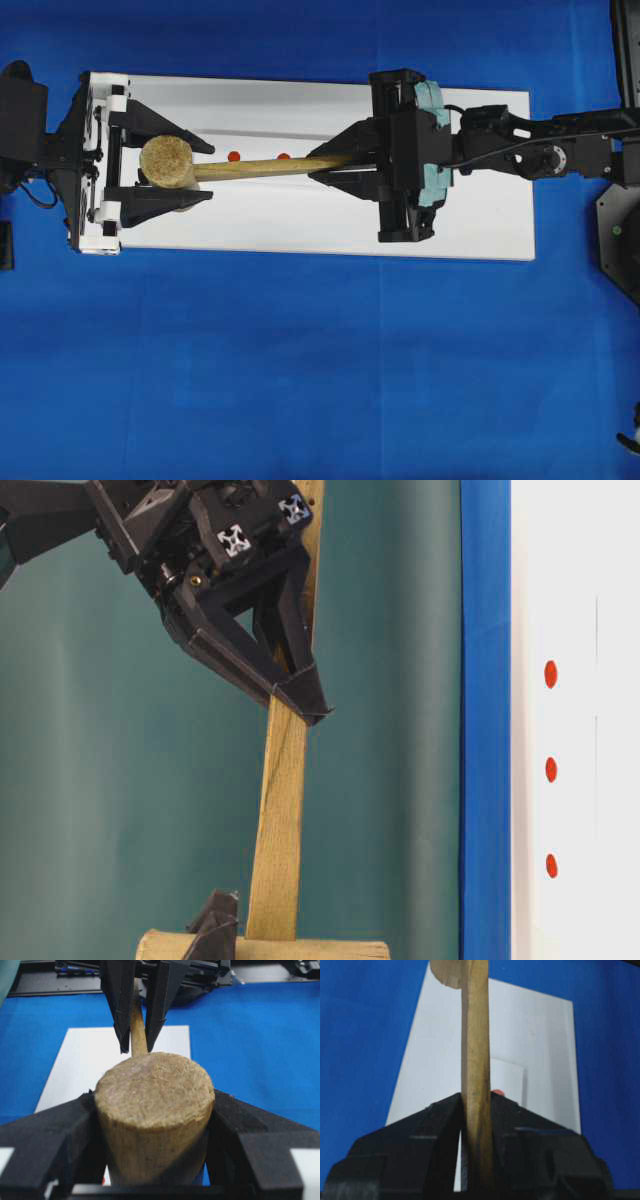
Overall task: Hit the mark with a hammer.
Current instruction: 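Release the mallet head from the left gripper and withdraw left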
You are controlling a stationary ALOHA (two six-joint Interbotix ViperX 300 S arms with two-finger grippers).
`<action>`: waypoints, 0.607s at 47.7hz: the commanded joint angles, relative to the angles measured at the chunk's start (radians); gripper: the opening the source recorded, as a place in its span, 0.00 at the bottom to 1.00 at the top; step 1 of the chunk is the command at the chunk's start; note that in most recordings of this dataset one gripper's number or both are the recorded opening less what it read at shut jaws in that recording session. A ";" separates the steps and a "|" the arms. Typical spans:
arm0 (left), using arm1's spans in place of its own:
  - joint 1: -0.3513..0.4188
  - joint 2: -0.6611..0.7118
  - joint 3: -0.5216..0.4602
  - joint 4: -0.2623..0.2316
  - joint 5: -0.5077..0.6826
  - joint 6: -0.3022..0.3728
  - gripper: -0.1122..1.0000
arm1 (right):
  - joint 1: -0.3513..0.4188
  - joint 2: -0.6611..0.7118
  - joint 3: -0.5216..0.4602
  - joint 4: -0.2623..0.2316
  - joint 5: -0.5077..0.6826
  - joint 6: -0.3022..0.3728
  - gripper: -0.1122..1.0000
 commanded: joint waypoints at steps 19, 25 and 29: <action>0.000 -0.017 -0.017 -0.003 -0.008 -0.006 0.90 | -0.005 -0.018 -0.017 0.026 -0.003 0.000 0.13; 0.000 -0.028 -0.011 -0.003 -0.008 -0.008 0.85 | -0.005 -0.028 -0.005 0.044 -0.003 0.000 0.13; 0.000 -0.061 0.011 -0.002 -0.008 -0.008 0.86 | -0.005 -0.038 0.009 0.054 -0.002 0.000 0.13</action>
